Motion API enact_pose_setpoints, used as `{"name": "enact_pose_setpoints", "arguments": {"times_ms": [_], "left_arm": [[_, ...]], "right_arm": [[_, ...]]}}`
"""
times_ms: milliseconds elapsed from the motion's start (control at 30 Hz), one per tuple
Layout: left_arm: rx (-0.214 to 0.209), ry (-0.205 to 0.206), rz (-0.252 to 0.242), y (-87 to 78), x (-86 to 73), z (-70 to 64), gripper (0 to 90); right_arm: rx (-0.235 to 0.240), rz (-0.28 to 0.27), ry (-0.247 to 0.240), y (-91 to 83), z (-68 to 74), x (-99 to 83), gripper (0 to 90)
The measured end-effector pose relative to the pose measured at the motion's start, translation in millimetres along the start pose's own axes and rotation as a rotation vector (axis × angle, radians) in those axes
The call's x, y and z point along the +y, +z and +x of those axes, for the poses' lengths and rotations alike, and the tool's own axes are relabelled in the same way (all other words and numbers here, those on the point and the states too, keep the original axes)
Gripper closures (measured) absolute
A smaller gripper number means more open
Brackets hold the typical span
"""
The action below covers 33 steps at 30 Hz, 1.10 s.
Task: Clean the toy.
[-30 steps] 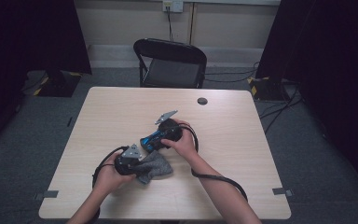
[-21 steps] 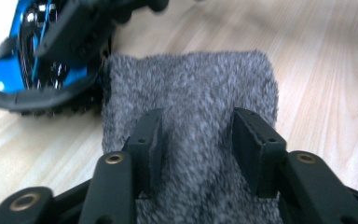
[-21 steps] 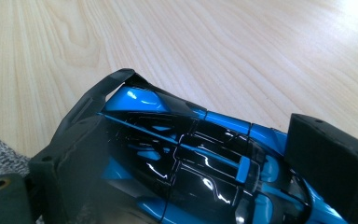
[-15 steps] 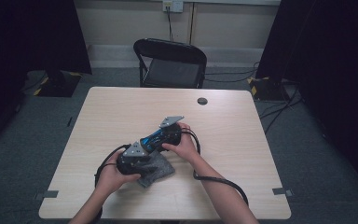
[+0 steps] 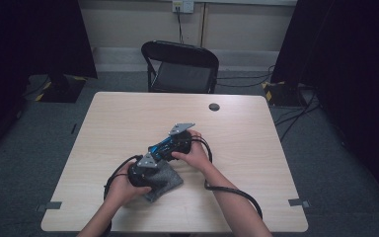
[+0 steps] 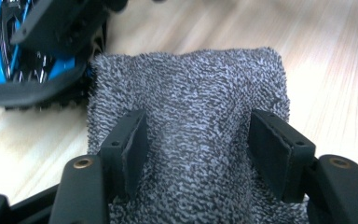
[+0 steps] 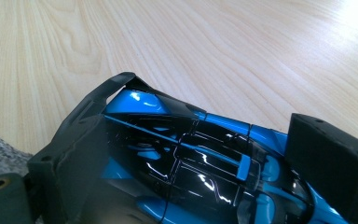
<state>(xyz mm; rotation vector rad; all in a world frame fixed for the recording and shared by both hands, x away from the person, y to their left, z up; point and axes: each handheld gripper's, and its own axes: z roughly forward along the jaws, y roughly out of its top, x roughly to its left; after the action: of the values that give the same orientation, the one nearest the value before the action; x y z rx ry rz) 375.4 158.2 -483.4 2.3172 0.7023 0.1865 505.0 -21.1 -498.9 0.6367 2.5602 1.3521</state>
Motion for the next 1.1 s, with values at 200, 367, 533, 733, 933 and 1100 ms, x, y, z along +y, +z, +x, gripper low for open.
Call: {"name": "enact_pose_setpoints", "arguments": {"times_ms": [200,367,533,733,933,1100], "left_arm": [[0.081,-0.01,-0.039,0.5,-6.9,-1.2,66.2],[0.086,-0.028,0.01,-2.7,0.8,-3.4,77.3],[0.041,-0.158,-0.029,-24.7,-4.2,10.4,77.8],[0.14,-0.25,-0.075,-56.3,-18.0,38.3,77.7],[0.247,-0.335,-0.095,-60.5,-22.8,69.0,77.6],[0.313,-0.398,-0.078,-46.0,-23.4,88.1,77.6]], "right_arm": [[0.002,0.01,-0.004,0.2,-0.3,1.3,6.2],[0.003,0.015,-0.002,0.2,0.0,1.7,6.2],[0.001,0.011,-0.003,0.2,-0.1,1.3,6.2],[0.006,0.026,-0.002,0.2,-0.5,3.1,6.4],[0.007,0.02,-0.002,0.1,-0.4,2.2,6.4],[0.004,0.034,-0.005,0.3,0.1,4.0,6.4]]}}
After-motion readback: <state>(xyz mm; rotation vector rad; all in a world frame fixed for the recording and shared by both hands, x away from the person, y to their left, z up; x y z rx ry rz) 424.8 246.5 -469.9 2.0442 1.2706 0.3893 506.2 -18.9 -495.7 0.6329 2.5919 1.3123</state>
